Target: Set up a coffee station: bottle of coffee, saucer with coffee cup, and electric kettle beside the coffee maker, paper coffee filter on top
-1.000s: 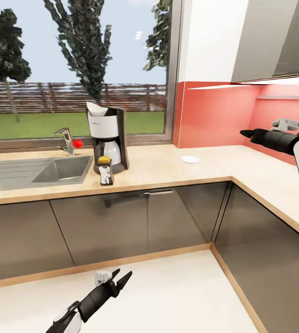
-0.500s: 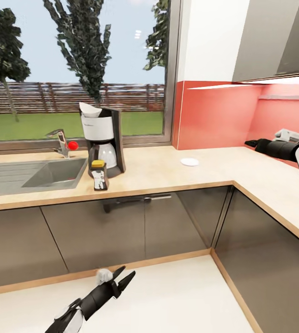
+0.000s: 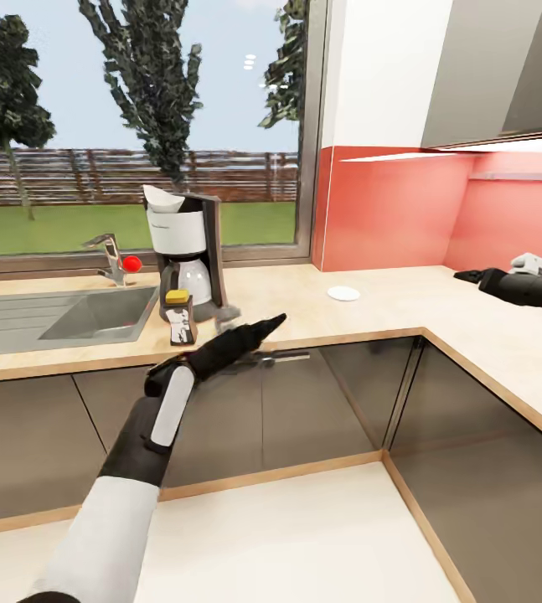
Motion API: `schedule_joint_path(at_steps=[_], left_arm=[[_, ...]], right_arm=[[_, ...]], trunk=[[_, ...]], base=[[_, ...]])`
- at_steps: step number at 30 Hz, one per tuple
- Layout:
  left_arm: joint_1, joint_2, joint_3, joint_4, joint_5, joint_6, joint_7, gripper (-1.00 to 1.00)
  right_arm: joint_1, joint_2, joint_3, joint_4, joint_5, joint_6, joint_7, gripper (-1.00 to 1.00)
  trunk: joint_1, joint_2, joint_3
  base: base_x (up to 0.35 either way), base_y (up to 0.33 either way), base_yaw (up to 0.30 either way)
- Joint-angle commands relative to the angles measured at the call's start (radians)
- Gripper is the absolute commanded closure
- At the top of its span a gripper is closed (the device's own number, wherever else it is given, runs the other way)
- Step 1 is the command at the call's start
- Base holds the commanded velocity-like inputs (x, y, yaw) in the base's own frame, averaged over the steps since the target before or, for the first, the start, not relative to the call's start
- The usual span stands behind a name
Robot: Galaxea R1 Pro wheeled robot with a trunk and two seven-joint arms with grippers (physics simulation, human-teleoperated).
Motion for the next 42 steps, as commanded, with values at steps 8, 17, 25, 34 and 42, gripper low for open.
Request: schedule_joint_path(at_steps=[8, 17, 25, 34, 42], left_arm=[[-0.37, 0.0, 0.003, 0.459, 0.028, -0.064, 0.095, -1.0], [-0.424, 0.0, 0.018, 0.538, 0.029, -0.143, 0.088, -1.0], [-0.425, 0.0, 0.017, 0.535, 0.029, -0.144, 0.087, -1.0], [-0.425, 0.0, 0.017, 0.532, 0.029, -0.144, 0.086, -1.0], [-0.425, 0.0, 0.017, 0.53, 0.03, -0.144, 0.085, -1.0]], right_arm=[[-0.001, -0.026, 0.0, 0.011, 0.006, 0.005, 0.124, -1.0], [-0.001, -0.034, 0.0, 0.006, 0.007, 0.004, 0.134, -1.0], [0.0, -0.036, 0.001, 0.007, 0.006, 0.005, 0.135, -1.0], [0.001, -0.036, 0.0, 0.009, 0.002, 0.005, 0.135, -1.0], [0.002, -0.036, 0.001, 0.009, 0.001, 0.005, 0.135, -1.0]], trunk=[[0.0, -0.001, -0.001], [0.0, -0.001, -0.001], [0.0, -0.001, -0.001], [0.0, -0.001, 0.003], [0.0, -0.001, 0.004]], base=[[0.0, 0.0, 0.0], [0.044, -0.034, 0.0], [0.078, -0.054, -0.004], [0.03, -0.01, -0.199], [0.187, -0.058, -0.065]])
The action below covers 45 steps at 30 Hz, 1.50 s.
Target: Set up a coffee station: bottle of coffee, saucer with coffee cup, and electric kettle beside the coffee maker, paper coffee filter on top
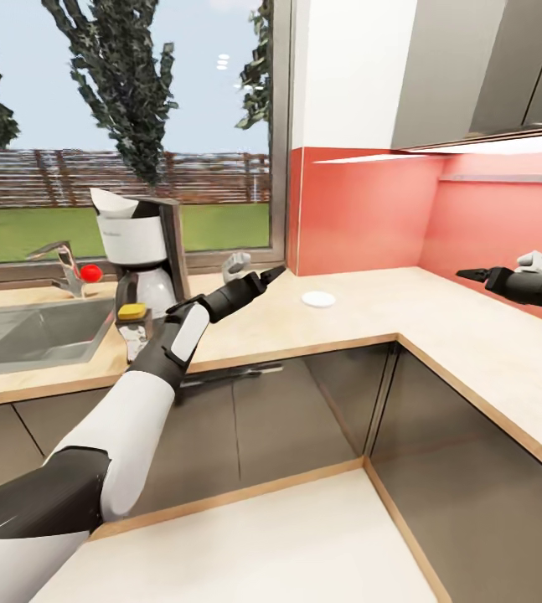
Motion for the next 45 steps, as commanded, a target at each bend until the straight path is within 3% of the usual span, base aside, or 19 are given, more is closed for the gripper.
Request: schedule_joint_path(at_steps=[1, 9, 37, 45], left_arm=[[-0.001, 0.0, 0.0, -0.001, 0.01, 0.009, 0.001, -1.0], [-0.001, 0.0, 0.001, -0.013, 0.01, 0.009, 0.001, -1.0], [-0.001, 0.0, 0.004, -0.013, 0.01, 0.01, 0.001, -1.0], [-0.001, 0.0, 0.003, -0.013, 0.01, 0.01, 0.001, -1.0]], right_arm=[[-0.001, 0.0, -0.002, 0.0, 0.003, 0.005, 0.005, -1.0], [0.004, 0.0, -0.003, 0.0, 0.002, 0.004, 0.005, -1.0], [0.01, 0.0, -0.002, 0.0, 0.002, 0.005, 0.005, -1.0], [0.01, 0.0, -0.002, 0.0, 0.002, 0.005, 0.005, -1.0]], trunk=[[0.0, -0.001, -0.001], [0.0, -0.001, -0.001], [0.0, -0.001, -0.001], [0.0, -0.001, -0.001]], base=[[0.137, -0.02, -0.012], [0.184, -0.004, -0.003], [0.034, 0.0, 0.0], [0.216, -0.061, 0.0]])
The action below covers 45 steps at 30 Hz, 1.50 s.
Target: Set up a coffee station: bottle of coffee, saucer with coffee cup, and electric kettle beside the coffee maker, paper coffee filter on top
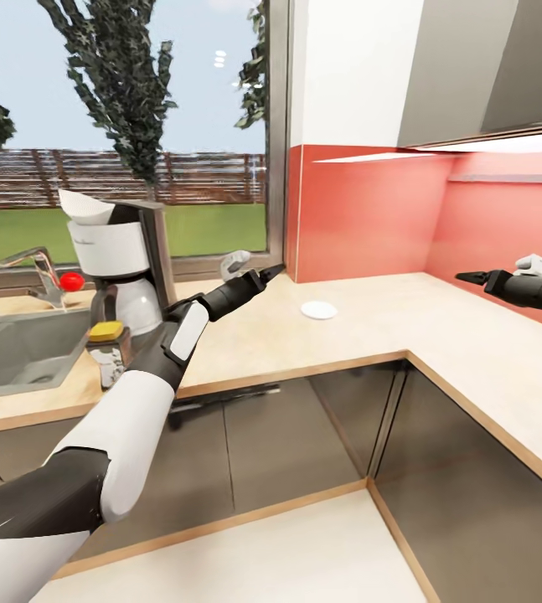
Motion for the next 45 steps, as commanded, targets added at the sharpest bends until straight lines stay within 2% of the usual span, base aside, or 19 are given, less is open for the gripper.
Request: schedule_joint_path(at_steps=[1, 10, 29, 45], left_arm=[[-0.001, 0.0, 0.0, 0.0, 0.01, 0.009, 0.001, -1.0], [-0.001, 0.0, 0.001, 0.0, 0.01, 0.009, 0.001, -1.0], [-0.001, 0.0, 0.0, -0.001, 0.01, 0.01, 0.001, -1.0], [-0.001, 0.0, 0.0, -0.002, 0.01, 0.01, 0.001, -1.0]], right_arm=[[-0.001, 0.0, -0.002, 0.0, 0.003, 0.005, 0.005, -1.0], [-0.001, 0.0, -0.003, 0.0, 0.003, 0.005, 0.005, -1.0], [-0.001, 0.0, -0.002, 0.0, 0.005, 0.005, 0.007, -1.0], [-0.001, 0.0, -0.002, 0.001, 0.006, 0.005, 0.007, -1.0]], trunk=[[0.0, -0.001, -0.001], [0.0, -0.001, -0.001], [0.0, -0.001, -0.001], [0.0, -0.001, -0.001]], base=[[0.279, -0.089, 0.0], [0.242, -0.077, 0.0], [0.028, -0.005, 0.0], [0.208, 0.0, 0.0]])
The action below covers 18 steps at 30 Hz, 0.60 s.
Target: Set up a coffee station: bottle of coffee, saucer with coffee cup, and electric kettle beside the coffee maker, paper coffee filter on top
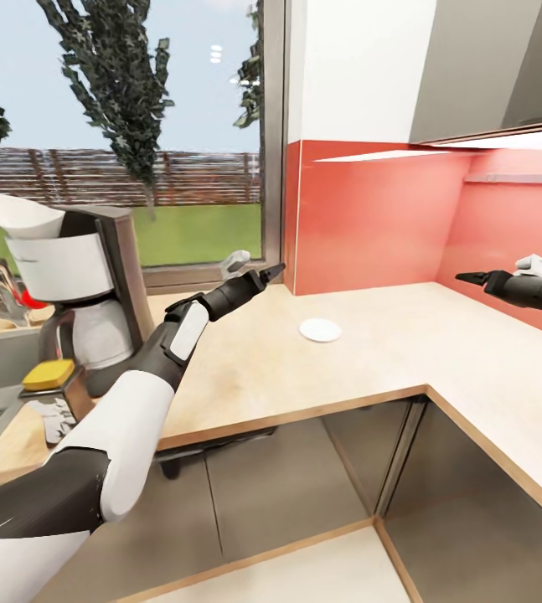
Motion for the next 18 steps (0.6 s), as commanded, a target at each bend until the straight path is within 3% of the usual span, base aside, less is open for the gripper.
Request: schedule_joint_path(at_steps=[1, 11, 18], left_arm=[[-0.001, 0.0, 0.0, 0.0, 0.01, 0.009, 0.001, -1.0], [-0.001, 0.0, 0.0, 0.0, 0.01, 0.009, 0.001, -1.0], [-0.001, 0.0, -0.001, -0.002, 0.01, 0.009, 0.001, -1.0]], right_arm=[[-0.001, 0.0, -0.002, 0.0, 0.003, 0.005, 0.005, -1.0], [-0.001, 0.0, -0.002, 0.0, 0.003, 0.005, 0.005, -1.0], [-0.001, 0.0, -0.002, 0.001, 0.003, 0.005, 0.005, -1.0]], trunk=[[0.0, -0.001, -0.001], [0.0, -0.001, -0.001], [0.0, -0.001, -0.001]], base=[[0.101, 0.0, 0.0], [0.044, -0.009, 0.025], [0.169, -0.138, 0.028]])
